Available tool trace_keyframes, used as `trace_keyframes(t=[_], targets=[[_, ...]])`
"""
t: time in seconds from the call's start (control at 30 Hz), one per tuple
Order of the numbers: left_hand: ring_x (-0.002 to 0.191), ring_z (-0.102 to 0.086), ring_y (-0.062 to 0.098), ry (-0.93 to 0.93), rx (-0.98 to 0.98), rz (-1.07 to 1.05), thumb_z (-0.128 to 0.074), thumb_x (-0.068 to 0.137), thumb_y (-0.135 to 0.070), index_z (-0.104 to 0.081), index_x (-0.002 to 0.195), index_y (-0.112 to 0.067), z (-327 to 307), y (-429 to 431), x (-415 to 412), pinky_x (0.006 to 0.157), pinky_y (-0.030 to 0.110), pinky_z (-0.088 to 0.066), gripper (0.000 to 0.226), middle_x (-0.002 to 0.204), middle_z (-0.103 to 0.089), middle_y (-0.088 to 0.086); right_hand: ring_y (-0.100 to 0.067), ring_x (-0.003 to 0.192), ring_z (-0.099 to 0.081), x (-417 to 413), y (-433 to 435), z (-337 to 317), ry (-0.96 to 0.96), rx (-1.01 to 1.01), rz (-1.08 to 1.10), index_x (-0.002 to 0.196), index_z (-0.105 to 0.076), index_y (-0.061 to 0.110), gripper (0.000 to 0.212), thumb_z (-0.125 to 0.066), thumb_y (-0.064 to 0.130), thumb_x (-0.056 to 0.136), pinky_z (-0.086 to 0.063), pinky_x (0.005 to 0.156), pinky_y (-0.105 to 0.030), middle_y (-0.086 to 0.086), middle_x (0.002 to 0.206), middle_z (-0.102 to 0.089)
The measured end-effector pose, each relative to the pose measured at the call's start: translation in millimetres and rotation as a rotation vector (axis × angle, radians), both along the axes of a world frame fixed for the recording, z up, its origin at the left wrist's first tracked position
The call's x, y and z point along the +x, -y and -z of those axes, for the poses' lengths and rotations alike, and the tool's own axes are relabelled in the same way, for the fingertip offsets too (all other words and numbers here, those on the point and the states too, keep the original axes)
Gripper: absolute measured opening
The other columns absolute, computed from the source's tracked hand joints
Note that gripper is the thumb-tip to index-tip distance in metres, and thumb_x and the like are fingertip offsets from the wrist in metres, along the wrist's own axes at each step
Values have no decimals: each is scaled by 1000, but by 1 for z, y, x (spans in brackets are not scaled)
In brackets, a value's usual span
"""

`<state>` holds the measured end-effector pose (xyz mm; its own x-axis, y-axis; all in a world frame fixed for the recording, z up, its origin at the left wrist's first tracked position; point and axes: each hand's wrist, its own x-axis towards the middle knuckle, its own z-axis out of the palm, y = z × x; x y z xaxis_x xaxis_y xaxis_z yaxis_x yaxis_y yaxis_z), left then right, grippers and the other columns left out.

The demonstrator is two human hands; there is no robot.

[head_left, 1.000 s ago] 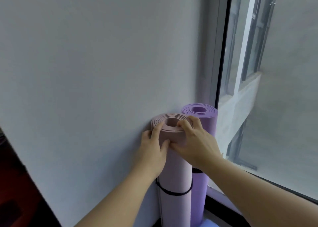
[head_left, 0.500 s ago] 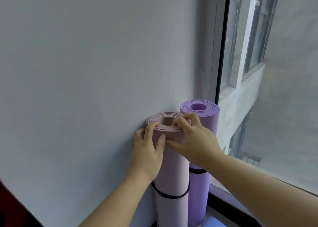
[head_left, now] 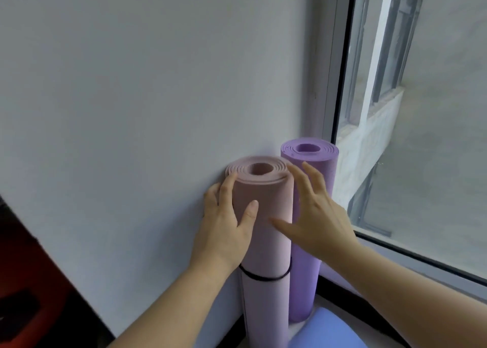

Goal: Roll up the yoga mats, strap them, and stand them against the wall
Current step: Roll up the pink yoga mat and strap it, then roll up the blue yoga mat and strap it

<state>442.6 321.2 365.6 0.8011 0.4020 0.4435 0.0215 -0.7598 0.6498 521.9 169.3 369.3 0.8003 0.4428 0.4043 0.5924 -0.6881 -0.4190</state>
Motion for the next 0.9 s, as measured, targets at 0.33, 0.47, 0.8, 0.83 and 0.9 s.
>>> trace_keyframes(t=[0.33,0.47,0.8,0.83,0.9], targets=[[100,-59,12,-275,-147,-24,-56,93,-22,-55,125,-27,66,7,-110,89,34,-49,33,116,-57,-8,-10,84,-57,-98,22,97,-115,161,90,123,-54,27,43,-69,32,83,-37,62,-26,15,113,-56],[85,-61,8,-477,-276,-32,-53,95,-21,-62,115,-26,113,13,-181,80,25,-50,23,103,-65,-11,-6,77,-56,-158,13,135,-325,32,39,103,-59,33,18,-63,38,86,-42,66,-26,22,87,-61],[82,-54,7,-930,-454,191,-44,100,-32,-46,133,-26,164,-14,-346,64,18,-44,34,113,-50,-8,-3,81,-56,-349,14,187,-733,-327,4,104,-57,35,20,-58,47,88,-39,66,-22,19,88,-61],[84,-56,8,-950,-465,196,-44,100,-31,-46,134,-25,166,-18,-352,69,20,-46,35,117,-51,-6,-4,82,-56,-360,15,189,-793,-383,-19,106,-56,34,22,-58,47,88,-41,66,-22,17,90,-61],[95,-59,14,-999,-479,191,-43,100,-31,-45,136,-24,171,-22,-359,81,26,-50,37,127,-52,-1,-8,84,-57,-375,16,193,-916,-453,-46,106,-54,31,24,-60,47,88,-47,72,-23,16,90,-57]])
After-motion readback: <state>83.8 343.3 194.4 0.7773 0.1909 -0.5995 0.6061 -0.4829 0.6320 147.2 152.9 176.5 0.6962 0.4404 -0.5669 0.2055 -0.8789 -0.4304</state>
